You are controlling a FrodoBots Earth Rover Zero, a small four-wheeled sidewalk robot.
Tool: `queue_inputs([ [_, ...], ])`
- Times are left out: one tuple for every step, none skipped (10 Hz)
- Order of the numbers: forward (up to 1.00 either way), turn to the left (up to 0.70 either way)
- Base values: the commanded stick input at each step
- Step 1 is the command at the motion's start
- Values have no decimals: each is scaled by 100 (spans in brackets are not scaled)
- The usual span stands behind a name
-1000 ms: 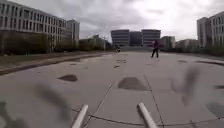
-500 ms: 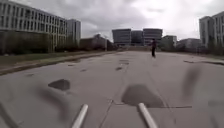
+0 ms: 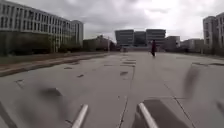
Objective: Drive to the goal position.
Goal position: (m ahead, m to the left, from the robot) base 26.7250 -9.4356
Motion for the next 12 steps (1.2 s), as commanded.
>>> queue_inputs([
  [100, -27],
  [100, -27],
  [100, -27],
  [100, -27],
  [100, -27],
  [100, -27],
  [100, -27],
  [100, -27],
  [100, -27],
  [100, -27],
  [100, -27],
  [100, -27],
])
